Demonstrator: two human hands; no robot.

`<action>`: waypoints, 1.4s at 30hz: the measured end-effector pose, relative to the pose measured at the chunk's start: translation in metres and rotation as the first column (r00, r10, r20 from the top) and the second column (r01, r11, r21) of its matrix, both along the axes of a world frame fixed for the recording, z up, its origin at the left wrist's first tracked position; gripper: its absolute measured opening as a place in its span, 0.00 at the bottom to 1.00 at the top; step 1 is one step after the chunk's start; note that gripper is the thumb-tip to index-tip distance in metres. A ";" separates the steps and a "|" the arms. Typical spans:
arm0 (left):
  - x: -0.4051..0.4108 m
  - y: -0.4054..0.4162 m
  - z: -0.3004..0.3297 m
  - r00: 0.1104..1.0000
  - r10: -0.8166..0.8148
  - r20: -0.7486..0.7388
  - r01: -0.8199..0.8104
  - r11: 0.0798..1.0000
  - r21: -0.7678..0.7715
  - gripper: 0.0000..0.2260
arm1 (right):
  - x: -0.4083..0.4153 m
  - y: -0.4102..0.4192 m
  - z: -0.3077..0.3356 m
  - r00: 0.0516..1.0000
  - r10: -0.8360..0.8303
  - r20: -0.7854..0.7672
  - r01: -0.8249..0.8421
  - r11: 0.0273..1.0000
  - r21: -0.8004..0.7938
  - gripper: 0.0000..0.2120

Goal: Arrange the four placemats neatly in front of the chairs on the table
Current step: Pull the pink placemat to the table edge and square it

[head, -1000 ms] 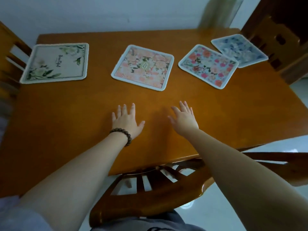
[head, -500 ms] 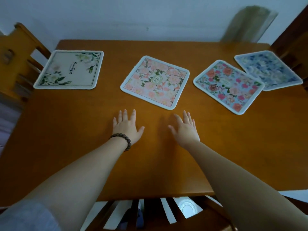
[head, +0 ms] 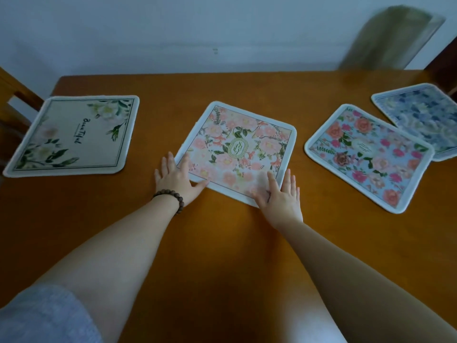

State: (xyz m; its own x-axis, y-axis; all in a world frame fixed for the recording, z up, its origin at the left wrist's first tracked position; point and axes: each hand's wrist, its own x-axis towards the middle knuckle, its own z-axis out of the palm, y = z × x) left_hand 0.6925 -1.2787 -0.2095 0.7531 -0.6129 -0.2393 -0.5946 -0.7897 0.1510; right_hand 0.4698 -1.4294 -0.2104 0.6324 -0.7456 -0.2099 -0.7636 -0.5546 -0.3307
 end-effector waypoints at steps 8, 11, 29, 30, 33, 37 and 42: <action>0.029 -0.026 -0.023 0.999 -0.036 0.027 0.040 0.990 -0.137 0.45 | 0.028 -0.006 -0.017 1.000 0.001 0.011 -0.001 1.000 -0.019 0.37; 0.020 -0.019 -0.024 0.999 -0.037 0.030 0.042 0.981 -0.189 0.43 | 0.026 0.001 -0.018 1.000 -0.004 -0.014 0.003 1.000 -0.031 0.38; -0.128 0.129 -0.001 0.983 0.116 -0.142 -0.133 0.984 -0.118 0.43 | -0.084 0.105 0.001 0.997 0.058 -0.048 -0.049 0.985 0.166 0.38; -0.137 0.140 0.000 0.980 0.127 -0.154 -0.145 0.983 -0.113 0.42 | -0.092 0.112 0.001 0.996 0.069 -0.052 -0.059 0.983 0.175 0.37; -0.163 0.172 0.002 0.972 0.151 -0.180 -0.171 0.981 -0.097 0.42 | -0.116 0.135 0.002 0.993 0.104 -0.052 -0.093 0.977 0.191 0.36; -0.194 0.205 0.006 0.963 0.177 -0.205 -0.197 0.977 -0.081 0.42 | -0.146 0.166 0.002 0.987 0.146 -0.062 -0.130 0.969 0.210 0.38; -0.224 0.230 0.007 0.950 0.224 -0.218 -0.245 0.967 -0.073 0.41 | -0.174 0.195 0.001 0.979 0.188 -0.076 -0.171 0.967 0.190 0.39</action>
